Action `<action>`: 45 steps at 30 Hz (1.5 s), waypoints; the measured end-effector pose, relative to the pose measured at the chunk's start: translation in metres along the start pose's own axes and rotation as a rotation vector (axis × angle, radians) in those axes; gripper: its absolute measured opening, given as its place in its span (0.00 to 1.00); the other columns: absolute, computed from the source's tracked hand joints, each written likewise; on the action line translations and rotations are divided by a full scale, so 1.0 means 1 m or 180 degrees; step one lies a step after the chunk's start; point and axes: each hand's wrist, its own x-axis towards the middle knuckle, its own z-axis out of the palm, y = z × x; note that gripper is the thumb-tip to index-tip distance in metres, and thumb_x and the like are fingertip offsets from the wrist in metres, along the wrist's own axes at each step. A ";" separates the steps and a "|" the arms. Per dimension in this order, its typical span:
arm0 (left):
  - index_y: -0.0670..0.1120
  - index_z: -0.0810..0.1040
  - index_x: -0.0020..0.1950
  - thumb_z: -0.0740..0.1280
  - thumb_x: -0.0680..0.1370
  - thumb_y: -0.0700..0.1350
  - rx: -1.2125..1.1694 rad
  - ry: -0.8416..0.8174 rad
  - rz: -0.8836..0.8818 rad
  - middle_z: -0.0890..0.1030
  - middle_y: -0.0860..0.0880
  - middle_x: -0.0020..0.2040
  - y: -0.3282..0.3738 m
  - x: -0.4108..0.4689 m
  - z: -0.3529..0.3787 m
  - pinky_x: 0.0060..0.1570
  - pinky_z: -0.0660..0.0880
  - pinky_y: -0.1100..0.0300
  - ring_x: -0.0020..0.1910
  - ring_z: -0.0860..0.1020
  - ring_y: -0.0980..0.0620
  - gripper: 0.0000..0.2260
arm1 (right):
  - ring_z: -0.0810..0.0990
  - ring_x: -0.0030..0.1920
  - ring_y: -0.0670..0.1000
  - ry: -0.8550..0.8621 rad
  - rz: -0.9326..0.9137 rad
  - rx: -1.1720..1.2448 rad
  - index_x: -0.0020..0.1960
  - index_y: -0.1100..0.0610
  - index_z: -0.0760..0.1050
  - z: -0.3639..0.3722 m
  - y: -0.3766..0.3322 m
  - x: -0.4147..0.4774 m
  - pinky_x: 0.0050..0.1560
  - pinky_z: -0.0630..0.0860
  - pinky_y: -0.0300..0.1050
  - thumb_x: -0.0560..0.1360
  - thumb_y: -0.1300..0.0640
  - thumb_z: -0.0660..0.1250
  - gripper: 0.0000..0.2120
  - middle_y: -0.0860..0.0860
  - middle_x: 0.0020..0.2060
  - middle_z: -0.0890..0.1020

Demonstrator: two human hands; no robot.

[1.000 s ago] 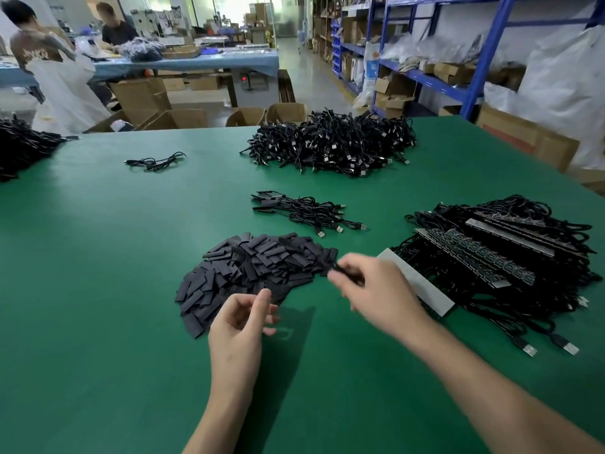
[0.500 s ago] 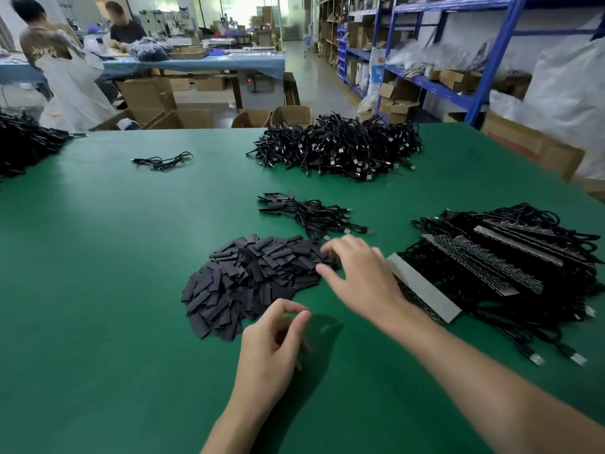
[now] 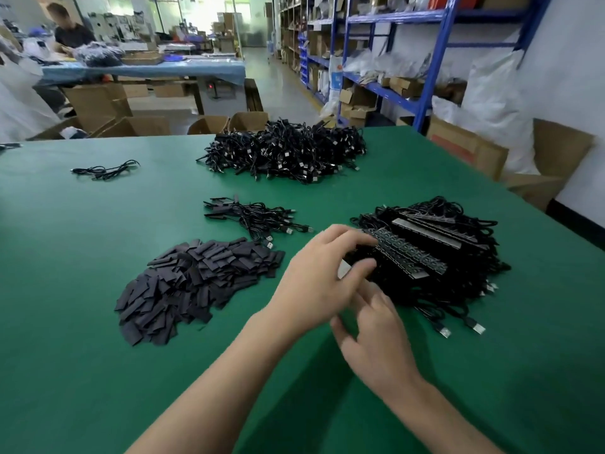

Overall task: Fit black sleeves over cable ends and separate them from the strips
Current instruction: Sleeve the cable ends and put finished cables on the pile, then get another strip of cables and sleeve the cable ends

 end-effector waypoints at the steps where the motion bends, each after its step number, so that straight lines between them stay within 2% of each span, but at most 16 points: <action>1: 0.54 0.79 0.66 0.66 0.83 0.50 0.0033 0.0040 0.0058 0.78 0.57 0.62 0.008 0.019 0.003 0.62 0.73 0.58 0.61 0.76 0.58 0.12 | 0.75 0.52 0.52 0.0218 -0.0062 0.0032 0.57 0.56 0.78 -0.008 0.001 0.006 0.52 0.76 0.49 0.76 0.53 0.64 0.13 0.50 0.51 0.78; 4: 0.53 0.81 0.66 0.66 0.84 0.48 0.0255 0.0058 0.0213 0.80 0.54 0.62 0.030 0.072 0.016 0.59 0.75 0.54 0.61 0.77 0.53 0.11 | 0.76 0.49 0.53 0.0525 -0.0205 -0.0153 0.51 0.55 0.78 -0.030 0.010 0.020 0.48 0.75 0.49 0.77 0.53 0.65 0.06 0.49 0.46 0.78; 6: 0.53 0.80 0.67 0.65 0.84 0.49 0.0554 -0.0136 0.0331 0.81 0.53 0.64 0.039 0.100 0.029 0.58 0.76 0.51 0.62 0.77 0.51 0.13 | 0.76 0.48 0.53 0.0596 -0.0279 -0.0408 0.48 0.54 0.78 -0.040 0.020 0.023 0.48 0.75 0.50 0.76 0.56 0.68 0.03 0.49 0.45 0.77; 8: 0.53 0.80 0.68 0.66 0.83 0.51 0.0799 -0.0399 0.0403 0.80 0.52 0.65 0.043 0.120 0.041 0.58 0.76 0.52 0.64 0.77 0.50 0.14 | 0.76 0.49 0.53 0.0747 -0.0228 -0.0607 0.48 0.55 0.79 -0.052 0.033 0.024 0.50 0.72 0.47 0.76 0.56 0.67 0.04 0.48 0.45 0.77; 11: 0.54 0.81 0.66 0.68 0.82 0.52 0.0914 -0.0741 0.0384 0.81 0.54 0.64 0.043 0.134 0.056 0.56 0.77 0.54 0.62 0.78 0.52 0.13 | 0.76 0.56 0.54 0.1074 -0.0030 -0.0816 0.51 0.56 0.80 -0.072 0.055 0.025 0.58 0.71 0.51 0.76 0.55 0.67 0.07 0.50 0.51 0.77; 13: 0.54 0.81 0.64 0.69 0.81 0.52 0.0972 -0.0858 0.0348 0.83 0.55 0.61 0.041 0.139 0.064 0.54 0.79 0.54 0.59 0.80 0.53 0.12 | 0.74 0.63 0.57 0.1096 0.0092 -0.0994 0.57 0.57 0.79 -0.081 0.068 0.026 0.66 0.70 0.54 0.76 0.54 0.67 0.11 0.52 0.57 0.77; 17: 0.54 0.83 0.62 0.68 0.82 0.51 0.1165 -0.0785 0.0373 0.83 0.54 0.56 0.035 0.145 0.072 0.47 0.78 0.56 0.55 0.80 0.51 0.10 | 0.71 0.71 0.57 0.0678 0.0454 -0.1135 0.67 0.60 0.75 -0.088 0.084 0.035 0.75 0.64 0.58 0.78 0.53 0.70 0.21 0.55 0.68 0.76; 20: 0.52 0.82 0.64 0.67 0.83 0.52 0.1222 -0.0790 0.0455 0.81 0.52 0.57 0.032 0.147 0.075 0.48 0.75 0.57 0.56 0.79 0.51 0.12 | 0.73 0.72 0.57 0.0472 0.0555 -0.1139 0.69 0.61 0.75 -0.087 0.087 0.039 0.78 0.62 0.58 0.78 0.52 0.69 0.22 0.55 0.68 0.78; 23: 0.53 0.80 0.66 0.67 0.82 0.53 0.1406 -0.0857 0.0644 0.80 0.52 0.58 0.031 0.150 0.077 0.47 0.70 0.59 0.58 0.78 0.51 0.13 | 0.77 0.67 0.57 0.0432 0.0539 -0.1156 0.66 0.61 0.77 -0.084 0.090 0.040 0.75 0.65 0.58 0.78 0.53 0.69 0.19 0.55 0.63 0.82; 27: 0.53 0.79 0.66 0.67 0.82 0.53 0.1555 -0.0938 0.0711 0.80 0.52 0.59 0.031 0.156 0.078 0.47 0.66 0.58 0.58 0.79 0.50 0.13 | 0.77 0.62 0.58 0.0408 0.0589 -0.1174 0.63 0.59 0.77 -0.084 0.090 0.038 0.66 0.72 0.56 0.76 0.55 0.71 0.18 0.54 0.59 0.82; 31: 0.53 0.77 0.69 0.67 0.82 0.56 0.1706 -0.1036 0.0772 0.77 0.49 0.62 0.030 0.157 0.083 0.54 0.71 0.54 0.60 0.77 0.48 0.17 | 0.76 0.63 0.58 0.0325 0.0602 -0.1228 0.64 0.58 0.77 -0.083 0.091 0.035 0.66 0.72 0.56 0.76 0.55 0.71 0.18 0.53 0.63 0.80; 34: 0.54 0.79 0.68 0.69 0.81 0.56 0.1374 -0.1145 0.0472 0.77 0.50 0.63 0.027 0.159 0.084 0.48 0.73 0.55 0.59 0.78 0.48 0.17 | 0.77 0.62 0.57 0.0335 0.0610 -0.1262 0.62 0.58 0.77 -0.082 0.093 0.033 0.64 0.71 0.55 0.76 0.56 0.71 0.16 0.52 0.61 0.81; 36: 0.55 0.81 0.64 0.70 0.80 0.56 0.1227 -0.1074 0.0393 0.79 0.52 0.61 0.025 0.160 0.085 0.47 0.71 0.57 0.58 0.78 0.49 0.14 | 0.77 0.62 0.56 0.0352 0.0619 -0.1263 0.62 0.57 0.77 -0.082 0.094 0.031 0.63 0.71 0.55 0.76 0.56 0.71 0.16 0.51 0.60 0.82; 39: 0.54 0.83 0.61 0.66 0.82 0.56 0.1363 -0.0925 0.0530 0.81 0.52 0.58 0.026 0.161 0.086 0.45 0.73 0.56 0.56 0.79 0.48 0.12 | 0.77 0.63 0.57 0.0293 0.0621 -0.1325 0.65 0.57 0.79 -0.079 0.096 0.031 0.64 0.70 0.56 0.76 0.55 0.71 0.18 0.52 0.64 0.81; 42: 0.50 0.83 0.59 0.60 0.86 0.55 0.1747 -0.0600 0.0575 0.84 0.49 0.53 0.030 0.165 0.087 0.42 0.76 0.53 0.50 0.82 0.44 0.15 | 0.77 0.60 0.57 0.0190 0.0628 -0.1369 0.67 0.57 0.79 -0.077 0.094 0.033 0.62 0.71 0.58 0.75 0.54 0.73 0.21 0.51 0.67 0.80; 45: 0.46 0.80 0.57 0.56 0.87 0.54 0.2097 -0.0159 0.0711 0.83 0.50 0.50 0.032 0.169 0.087 0.36 0.72 0.54 0.44 0.82 0.42 0.16 | 0.75 0.61 0.55 0.0017 0.0648 -0.1493 0.70 0.54 0.77 -0.077 0.093 0.037 0.62 0.68 0.57 0.77 0.49 0.71 0.23 0.48 0.68 0.80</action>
